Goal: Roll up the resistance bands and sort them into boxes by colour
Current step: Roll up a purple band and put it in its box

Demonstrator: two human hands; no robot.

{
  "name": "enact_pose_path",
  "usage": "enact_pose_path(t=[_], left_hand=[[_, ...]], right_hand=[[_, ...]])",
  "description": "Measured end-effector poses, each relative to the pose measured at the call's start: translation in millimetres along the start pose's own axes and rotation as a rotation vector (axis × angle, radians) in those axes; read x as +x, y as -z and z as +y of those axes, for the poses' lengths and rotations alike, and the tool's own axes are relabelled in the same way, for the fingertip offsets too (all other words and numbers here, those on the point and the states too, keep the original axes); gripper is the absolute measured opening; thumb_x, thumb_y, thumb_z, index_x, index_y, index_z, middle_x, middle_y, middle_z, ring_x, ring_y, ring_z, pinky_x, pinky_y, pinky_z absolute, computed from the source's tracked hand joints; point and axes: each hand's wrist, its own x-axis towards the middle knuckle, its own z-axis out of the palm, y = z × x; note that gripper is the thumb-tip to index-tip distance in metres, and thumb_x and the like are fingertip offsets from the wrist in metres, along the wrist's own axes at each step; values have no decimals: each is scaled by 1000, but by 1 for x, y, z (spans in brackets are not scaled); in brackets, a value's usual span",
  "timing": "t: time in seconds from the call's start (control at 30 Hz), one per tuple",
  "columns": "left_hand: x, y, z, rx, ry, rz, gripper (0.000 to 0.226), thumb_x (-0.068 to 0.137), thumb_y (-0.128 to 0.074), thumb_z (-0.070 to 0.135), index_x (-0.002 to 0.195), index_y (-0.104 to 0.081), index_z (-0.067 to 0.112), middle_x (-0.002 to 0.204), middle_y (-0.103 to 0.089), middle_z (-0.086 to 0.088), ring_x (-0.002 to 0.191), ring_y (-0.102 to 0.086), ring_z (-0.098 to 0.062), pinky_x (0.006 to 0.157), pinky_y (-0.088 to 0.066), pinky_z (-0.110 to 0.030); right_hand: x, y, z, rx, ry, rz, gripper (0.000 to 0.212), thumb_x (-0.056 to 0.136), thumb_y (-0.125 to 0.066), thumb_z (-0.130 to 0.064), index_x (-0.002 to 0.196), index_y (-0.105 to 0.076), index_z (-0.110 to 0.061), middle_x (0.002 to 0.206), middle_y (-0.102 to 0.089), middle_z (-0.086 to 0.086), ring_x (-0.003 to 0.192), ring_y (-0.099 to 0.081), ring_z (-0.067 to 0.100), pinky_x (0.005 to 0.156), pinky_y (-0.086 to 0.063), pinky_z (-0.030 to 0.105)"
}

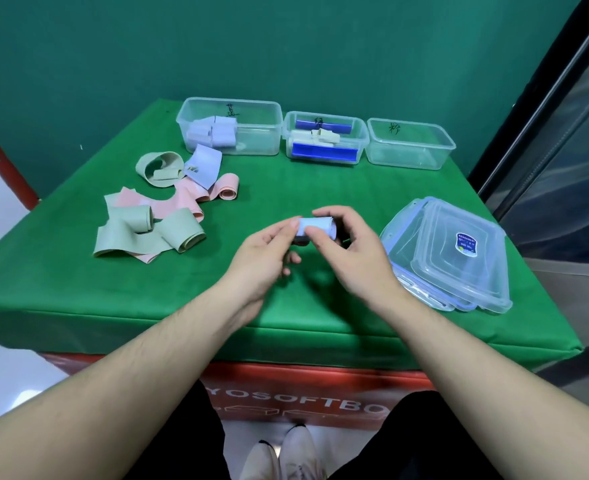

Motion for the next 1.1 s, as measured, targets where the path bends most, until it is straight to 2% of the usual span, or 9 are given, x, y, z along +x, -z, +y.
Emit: enact_pose_path(t=[0.13, 0.2, 0.27, 0.33, 0.47, 0.67, 0.77, 0.9, 1.1], left_hand=[[2, 3, 15, -215, 137, 33, 26, 100, -52, 34, 105, -69, 16, 83, -68, 7, 52, -48, -4, 52, -32, -20], [7, 10, 22, -285, 172, 44, 27, 101, -51, 36, 112, -65, 16, 85, -67, 2, 48, -46, -5, 47, -33, -19], [12, 18, 30, -298, 192, 33, 29, 101, -47, 38, 115, -62, 17, 88, -67, 0, 45, -42, -4, 44, -32, -18], [16, 25, 36, -288, 214, -2, 28, 103, -42, 39, 107, -63, 19, 77, -67, 6, 44, -35, -4, 43, -29, -17], [25, 34, 46, -303, 259, 6, 22, 101, -40, 33, 87, -55, 24, 56, -43, 9, 42, -28, -5, 47, -24, -20], [54, 45, 60, -441, 244, -35, 23, 95, -37, 22, 74, -46, 25, 54, -36, 7, 43, -24, -8, 52, -22, -23], [76, 53, 65, -478, 273, -48, 27, 97, -30, 22, 79, -50, 25, 59, -44, 6, 42, -27, -8, 49, -26, -21], [105, 73, 73, -332, 282, -23, 25, 99, -33, 20, 91, -56, 20, 62, -55, 3, 47, -42, -10, 49, -36, -21], [144, 113, 102, -167, 64, 103, 21, 99, -51, 32, 107, -60, 15, 88, -62, -2, 65, -61, -17, 59, -48, -26]], right_hand=[[9, -12, -11, 49, 36, -43, 31, 85, -76, -11, 111, -64, -22, 89, -63, -16, 68, -42, 6, 66, -38, 18], [16, -16, -14, 34, 67, -109, 37, 85, -75, -7, 115, -65, -25, 93, -65, -18, 68, -42, 5, 70, -39, 18], [25, -22, -16, 8, 87, -166, 40, 86, -71, -3, 117, -65, -28, 93, -65, -17, 71, -44, 5, 74, -42, 18], [35, -28, -20, -45, 122, -182, 37, 86, -72, -5, 117, -68, -25, 91, -62, -11, 73, -47, 1, 74, -40, 14], [55, -43, -25, -218, 260, -185, 33, 80, -77, -26, 112, -69, -27, 107, -61, -6, 101, -56, 6, 84, -38, 13], [87, -69, -33, -20, 158, -345, 35, 86, -72, -3, 115, -66, -22, 112, -70, -11, 108, -64, 6, 100, -45, 21], [111, -77, -31, -7, 129, -346, 35, 86, -70, 0, 115, -66, -20, 113, -71, -6, 106, -65, 5, 97, -48, 21], [150, -87, -24, -5, 69, -328, 33, 85, -72, -1, 114, -68, -15, 110, -73, 0, 102, -68, 11, 93, -53, 27], [202, -99, -14, -131, 1, -390, 34, 82, -77, -5, 114, -70, -14, 107, -74, 0, 93, -66, 5, 86, -51, 17]])
